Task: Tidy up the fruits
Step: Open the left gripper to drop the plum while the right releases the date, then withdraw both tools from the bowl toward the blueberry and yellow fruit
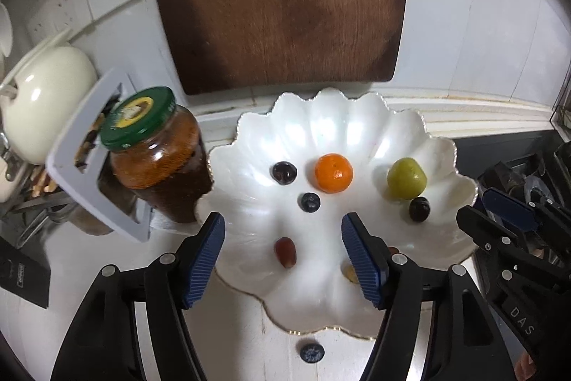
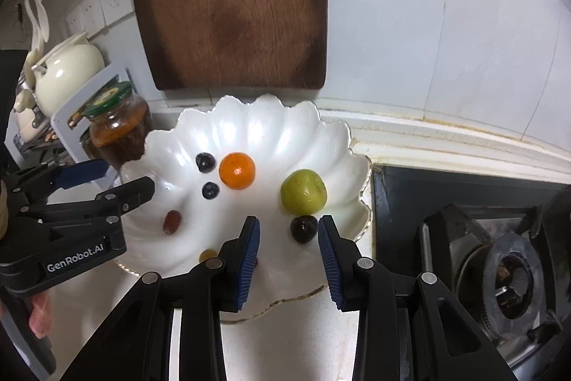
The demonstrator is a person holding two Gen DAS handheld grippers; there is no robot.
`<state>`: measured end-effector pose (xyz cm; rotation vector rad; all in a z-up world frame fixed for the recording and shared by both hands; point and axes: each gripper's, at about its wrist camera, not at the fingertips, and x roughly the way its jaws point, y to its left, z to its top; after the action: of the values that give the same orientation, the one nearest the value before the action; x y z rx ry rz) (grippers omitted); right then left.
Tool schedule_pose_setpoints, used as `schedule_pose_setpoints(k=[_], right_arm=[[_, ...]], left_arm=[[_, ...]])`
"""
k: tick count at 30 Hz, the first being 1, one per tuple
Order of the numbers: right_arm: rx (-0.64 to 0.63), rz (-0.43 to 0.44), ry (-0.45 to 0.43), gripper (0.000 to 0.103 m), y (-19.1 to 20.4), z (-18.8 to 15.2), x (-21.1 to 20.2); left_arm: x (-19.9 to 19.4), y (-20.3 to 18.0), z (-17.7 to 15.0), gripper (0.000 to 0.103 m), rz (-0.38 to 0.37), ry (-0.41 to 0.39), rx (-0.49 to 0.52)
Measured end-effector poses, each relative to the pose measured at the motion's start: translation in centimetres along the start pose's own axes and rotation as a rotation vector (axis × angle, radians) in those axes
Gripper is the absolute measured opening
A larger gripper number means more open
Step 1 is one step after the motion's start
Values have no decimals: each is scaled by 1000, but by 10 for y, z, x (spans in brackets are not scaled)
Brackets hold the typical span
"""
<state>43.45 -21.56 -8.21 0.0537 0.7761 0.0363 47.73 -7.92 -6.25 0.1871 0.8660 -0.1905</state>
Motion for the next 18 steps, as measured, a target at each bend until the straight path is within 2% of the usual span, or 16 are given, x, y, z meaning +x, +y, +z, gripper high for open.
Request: schedule_pose_setpoints(k=[10, 18], right_arm=[[-6, 23, -115, 36, 10, -1, -53], [-11, 38, -166, 36, 20, -10, -85]], left_arm=[[-56, 4, -10, 68, -7, -102, 9], [-94, 13, -21, 68, -19, -158, -6]])
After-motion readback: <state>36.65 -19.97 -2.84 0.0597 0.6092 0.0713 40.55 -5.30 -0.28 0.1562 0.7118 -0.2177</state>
